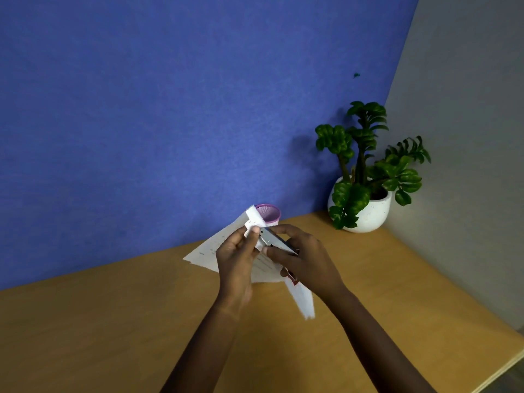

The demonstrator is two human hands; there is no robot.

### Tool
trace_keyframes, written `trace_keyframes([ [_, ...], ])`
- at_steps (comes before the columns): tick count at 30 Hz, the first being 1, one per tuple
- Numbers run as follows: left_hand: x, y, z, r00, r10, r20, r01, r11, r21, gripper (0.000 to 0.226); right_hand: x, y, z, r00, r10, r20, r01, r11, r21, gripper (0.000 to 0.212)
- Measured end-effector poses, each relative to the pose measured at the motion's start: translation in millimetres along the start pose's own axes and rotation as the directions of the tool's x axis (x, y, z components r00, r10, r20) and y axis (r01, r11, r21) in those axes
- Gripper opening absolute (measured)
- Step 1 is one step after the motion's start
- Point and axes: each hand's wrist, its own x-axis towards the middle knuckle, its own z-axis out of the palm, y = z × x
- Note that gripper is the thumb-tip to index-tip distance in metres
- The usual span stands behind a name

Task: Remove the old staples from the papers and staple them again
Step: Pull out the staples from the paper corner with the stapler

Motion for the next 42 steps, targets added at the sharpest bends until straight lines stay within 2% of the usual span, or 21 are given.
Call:
trace_keyframes([
  [2, -0.5, 2.2, 1.4, 1.0, 0.019, 0.01, -0.02, 0.999, 0.031, 0.02, 0.8, -1.2, -1.9, 1.0, 0.027, -0.003, -0.026, 0.995, 0.096, 0.027],
  [5, -0.9, 6.7, 2.9, 0.997, 0.075, 0.022, -0.077, 0.991, 0.112, 0.023, 0.8, -4.1, -5.1, 0.999, 0.019, -0.041, -0.013, 0.991, 0.135, 0.029],
  [12, -4.0, 17.3, 3.3, 0.987, 0.091, 0.129, -0.121, 0.962, 0.244, 0.019, 0.2, -11.4, -15.3, 0.995, -0.038, -0.092, 0.04, 0.999, 0.022, 0.032],
  [20, 3.9, 25.0, -1.4, 0.967, 0.104, 0.232, -0.199, 0.879, 0.432, 0.016, -0.1, -13.9, -19.7, 0.988, -0.053, -0.142, 0.052, 0.999, -0.016, 0.032],
  [31, 10.6, 28.0, -2.4, 0.95, 0.137, 0.282, -0.271, 0.811, 0.519, 0.028, 5.2, -11.1, -27.5, 0.984, -0.155, -0.092, 0.134, 0.97, -0.203, 0.035],
  [38, 18.5, 28.4, -5.9, 0.89, 0.248, 0.382, -0.451, 0.601, 0.66, 0.018, 8.4, -7.5, -31.0, 0.98, -0.189, -0.065, 0.179, 0.974, -0.136, 0.031],
  [42, 21.0, 29.2, -7.8, 0.857, 0.297, 0.421, -0.514, 0.552, 0.657, 0.016, 9.9, -6.2, -32.6, 0.98, -0.19, -0.053, 0.184, 0.978, -0.102, 0.029],
])
